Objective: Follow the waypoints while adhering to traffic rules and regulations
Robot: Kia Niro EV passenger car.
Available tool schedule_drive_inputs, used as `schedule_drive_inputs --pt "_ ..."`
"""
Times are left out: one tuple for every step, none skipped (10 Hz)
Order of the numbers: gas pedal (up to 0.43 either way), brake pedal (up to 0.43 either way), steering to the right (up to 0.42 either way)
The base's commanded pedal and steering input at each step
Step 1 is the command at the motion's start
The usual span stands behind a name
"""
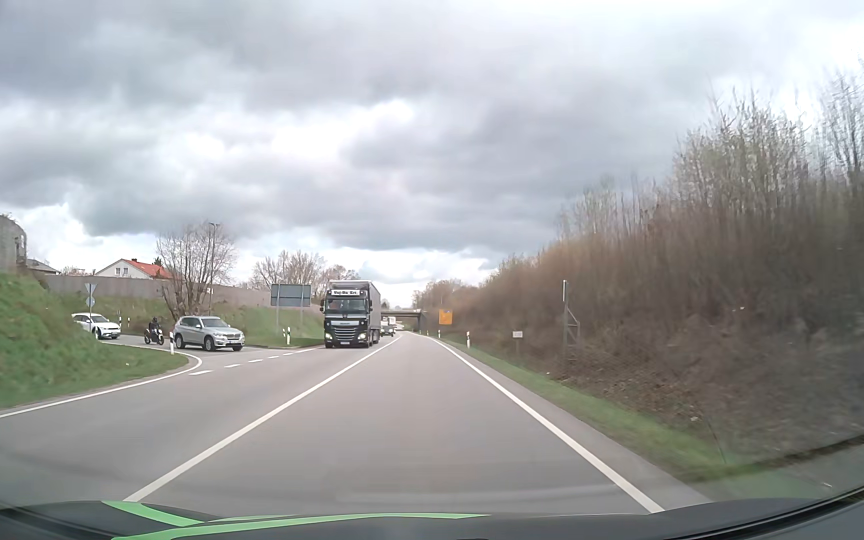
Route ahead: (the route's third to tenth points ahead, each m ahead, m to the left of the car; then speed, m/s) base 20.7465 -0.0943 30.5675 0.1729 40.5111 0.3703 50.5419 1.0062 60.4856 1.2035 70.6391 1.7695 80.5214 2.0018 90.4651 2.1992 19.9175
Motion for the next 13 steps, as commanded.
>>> schedule_drive_inputs --pt "0.130 0.000 -0.001" --pt "0.130 0.000 -0.001" --pt "0.130 0.000 -0.001" --pt "0.130 0.000 -0.001" --pt "0.130 0.000 -0.001" --pt "0.130 0.000 -0.001" --pt "0.118 0.000 -0.001" --pt "0.118 0.000 -0.001" --pt "0.118 0.000 -0.001" --pt "0.118 0.000 -0.001" --pt "0.118 0.000 -0.001" --pt "0.118 0.000 -0.001" --pt "0.118 0.000 -0.001"
